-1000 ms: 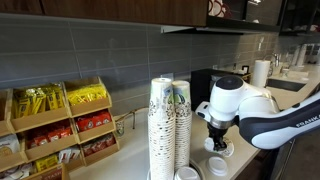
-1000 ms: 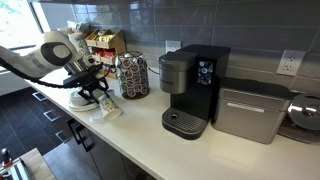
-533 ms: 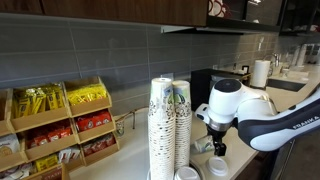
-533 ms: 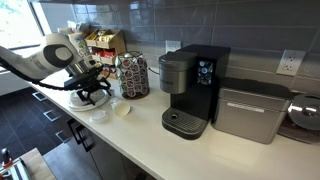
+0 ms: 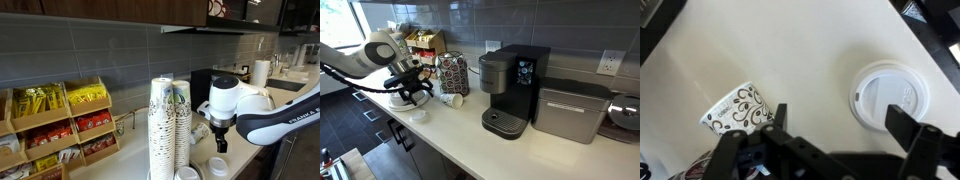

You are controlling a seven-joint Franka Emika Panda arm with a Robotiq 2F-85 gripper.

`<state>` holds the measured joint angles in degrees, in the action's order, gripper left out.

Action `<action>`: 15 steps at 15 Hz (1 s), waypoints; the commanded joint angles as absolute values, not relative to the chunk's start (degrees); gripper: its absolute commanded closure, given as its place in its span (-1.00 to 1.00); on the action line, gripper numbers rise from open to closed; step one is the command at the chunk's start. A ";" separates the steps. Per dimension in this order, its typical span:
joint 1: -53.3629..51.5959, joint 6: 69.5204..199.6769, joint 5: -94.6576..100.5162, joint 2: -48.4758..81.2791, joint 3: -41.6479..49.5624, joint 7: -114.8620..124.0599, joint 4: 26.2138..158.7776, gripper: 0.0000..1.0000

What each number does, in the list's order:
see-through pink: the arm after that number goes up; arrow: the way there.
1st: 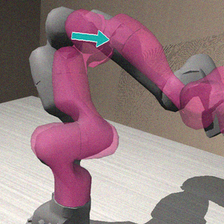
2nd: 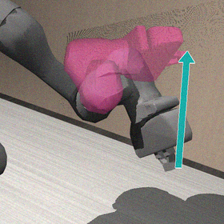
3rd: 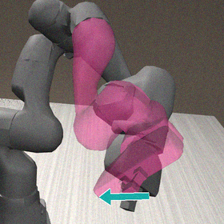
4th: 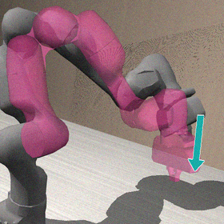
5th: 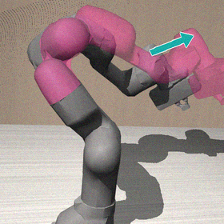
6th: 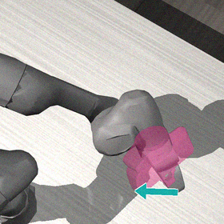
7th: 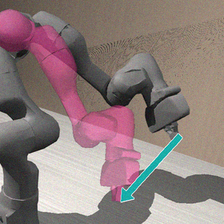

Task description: Remove the top coffee cup on the right stacked cups, then put a lid on it

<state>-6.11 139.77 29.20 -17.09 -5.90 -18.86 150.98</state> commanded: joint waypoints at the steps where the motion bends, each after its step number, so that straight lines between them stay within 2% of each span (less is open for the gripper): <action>1: -6.04 139.65 29.07 -17.13 -6.00 -18.89 150.93 -1.00; 8: -3.75 149.16 23.24 -13.57 0.31 -21.98 150.68 -1.00; 15: -9.56 158.37 -5.92 -9.62 11.77 -43.83 150.75 -1.00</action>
<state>-5.32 155.25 5.36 -11.22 6.91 -34.73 150.82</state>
